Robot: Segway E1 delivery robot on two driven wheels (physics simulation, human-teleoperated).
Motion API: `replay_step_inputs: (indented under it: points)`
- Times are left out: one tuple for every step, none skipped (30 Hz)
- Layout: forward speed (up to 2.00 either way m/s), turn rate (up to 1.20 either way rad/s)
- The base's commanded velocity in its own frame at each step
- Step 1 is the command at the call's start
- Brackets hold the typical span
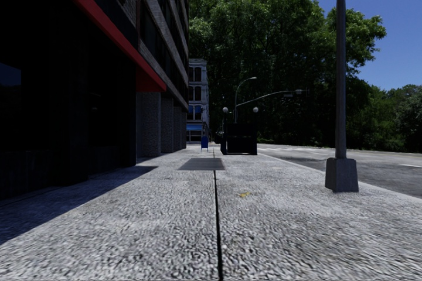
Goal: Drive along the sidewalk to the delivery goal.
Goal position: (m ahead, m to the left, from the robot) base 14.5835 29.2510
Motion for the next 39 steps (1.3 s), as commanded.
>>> replay_step_inputs:
  points:
    - [1.63, 0.00]
    - [1.63, 0.00]
    - [1.63, 0.00]
    - [1.63, 0.10]
    - [1.63, 0.20]
    - [1.63, 0.24]
    - [1.63, 0.24]
    - [1.63, 0.20]
    - [1.63, 0.20]
    - [1.63, 0.04]
    - [1.63, 0.00]
    - [1.63, 0.00]
    - [1.63, 0.00]
    - [1.63, 0.00]
    - [1.63, 0.00]
    - [1.63, 0.00]
    - [1.63, 0.00]
    - [1.63, 0.00]
    - [1.63, 0.00]
    - [1.63, 0.00]
    - [1.63, 0.00]
    - [1.63, 0.00]
    - [1.63, 0.00]
    - [1.63, 0.00]
    - [1.63, 0.00]
    - [1.63, 0.00]
    - [1.63, 0.00]
    - [1.63, 0.00]
    - [1.63, 0.00]
    - [1.63, 0.00]
    - [1.63, 0.00]
    - [1.63, 0.00]
    - [1.63, 0.00]
    - [1.63, 0.00]
    - [1.63, 0.00]
    - [1.63, 0.00]
    - [1.63, 0.00]
    - [1.63, 0.00]
    - [1.63, 0.00]
